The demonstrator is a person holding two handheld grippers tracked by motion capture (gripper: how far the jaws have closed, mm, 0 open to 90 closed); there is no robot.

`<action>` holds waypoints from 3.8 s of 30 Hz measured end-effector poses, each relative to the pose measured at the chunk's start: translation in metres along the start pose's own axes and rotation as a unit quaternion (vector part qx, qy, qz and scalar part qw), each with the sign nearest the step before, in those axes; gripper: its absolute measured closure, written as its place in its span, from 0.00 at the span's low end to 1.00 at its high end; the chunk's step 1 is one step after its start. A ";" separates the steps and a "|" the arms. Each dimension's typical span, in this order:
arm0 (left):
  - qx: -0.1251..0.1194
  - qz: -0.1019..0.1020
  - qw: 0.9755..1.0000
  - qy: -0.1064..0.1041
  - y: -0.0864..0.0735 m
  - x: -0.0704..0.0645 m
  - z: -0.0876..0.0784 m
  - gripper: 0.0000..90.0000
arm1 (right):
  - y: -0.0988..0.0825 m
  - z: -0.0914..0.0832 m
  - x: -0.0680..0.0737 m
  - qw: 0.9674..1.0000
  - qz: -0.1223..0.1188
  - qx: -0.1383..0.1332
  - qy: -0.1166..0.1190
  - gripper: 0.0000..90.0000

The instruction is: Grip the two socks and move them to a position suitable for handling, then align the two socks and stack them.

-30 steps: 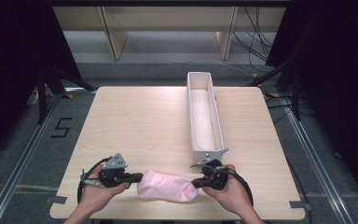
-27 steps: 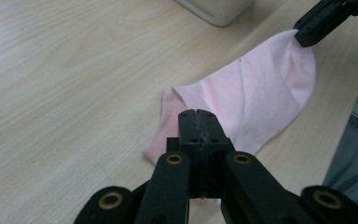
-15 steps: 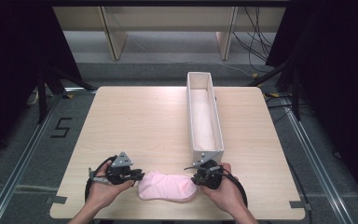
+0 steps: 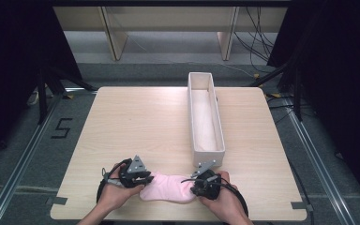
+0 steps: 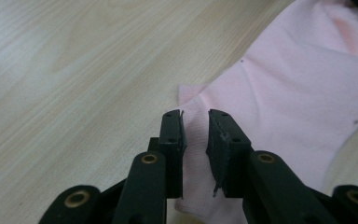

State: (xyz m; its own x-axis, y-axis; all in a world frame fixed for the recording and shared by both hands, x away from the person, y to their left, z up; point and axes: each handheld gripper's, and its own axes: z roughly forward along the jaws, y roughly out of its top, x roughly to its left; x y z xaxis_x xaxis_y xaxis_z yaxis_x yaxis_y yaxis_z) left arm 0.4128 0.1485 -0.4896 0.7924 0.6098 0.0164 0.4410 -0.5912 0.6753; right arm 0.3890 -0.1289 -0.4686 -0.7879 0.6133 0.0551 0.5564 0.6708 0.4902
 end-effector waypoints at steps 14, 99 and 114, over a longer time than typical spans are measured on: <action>-0.042 -0.049 0.998 0.015 -0.003 0.007 -0.009 0.53 | -0.003 -0.003 -0.004 0.999 -0.002 -0.036 -0.019 0.74; 0.004 -0.121 0.990 -0.077 -0.003 0.021 0.009 0.81 | -0.005 0.003 -0.014 0.998 0.062 -0.023 0.000 0.69; 0.005 -0.139 0.986 -0.094 0.006 0.020 -0.006 0.90 | -0.005 0.008 -0.011 0.997 0.076 -0.004 0.006 0.84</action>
State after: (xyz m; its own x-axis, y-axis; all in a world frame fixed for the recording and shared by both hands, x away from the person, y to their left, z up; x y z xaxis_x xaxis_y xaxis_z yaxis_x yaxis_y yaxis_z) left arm 0.4289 0.1603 -0.4804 0.7045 0.6407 -0.3052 0.6547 -0.4207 0.6280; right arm 0.3973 -0.1359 -0.4786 -0.6976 0.7028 0.1397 0.6678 0.5670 0.4822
